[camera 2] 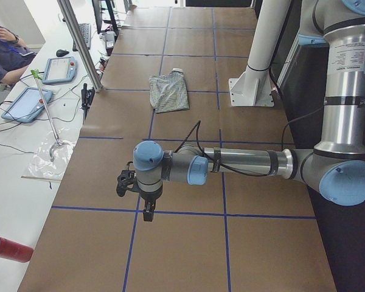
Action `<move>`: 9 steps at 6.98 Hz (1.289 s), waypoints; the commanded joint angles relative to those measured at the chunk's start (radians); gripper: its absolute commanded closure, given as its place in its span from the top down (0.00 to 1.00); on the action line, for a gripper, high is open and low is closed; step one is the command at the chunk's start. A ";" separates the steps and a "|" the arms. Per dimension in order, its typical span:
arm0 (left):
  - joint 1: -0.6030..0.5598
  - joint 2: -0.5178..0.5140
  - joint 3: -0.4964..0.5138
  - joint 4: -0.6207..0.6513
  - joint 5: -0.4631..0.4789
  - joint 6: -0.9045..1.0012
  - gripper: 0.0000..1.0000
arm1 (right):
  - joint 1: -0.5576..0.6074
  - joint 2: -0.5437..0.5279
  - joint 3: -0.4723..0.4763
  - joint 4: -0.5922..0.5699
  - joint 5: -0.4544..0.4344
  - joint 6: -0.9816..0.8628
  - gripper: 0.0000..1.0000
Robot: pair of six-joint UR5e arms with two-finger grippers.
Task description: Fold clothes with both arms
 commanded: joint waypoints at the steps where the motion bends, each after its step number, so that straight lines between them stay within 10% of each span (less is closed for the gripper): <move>1: 0.000 -0.002 0.004 -0.002 0.000 -0.012 1.00 | 0.000 0.000 0.000 0.000 0.004 0.000 1.00; 9: 0.002 -0.013 0.017 -0.005 0.000 0.000 1.00 | 0.000 0.003 0.000 -0.001 0.019 -0.001 1.00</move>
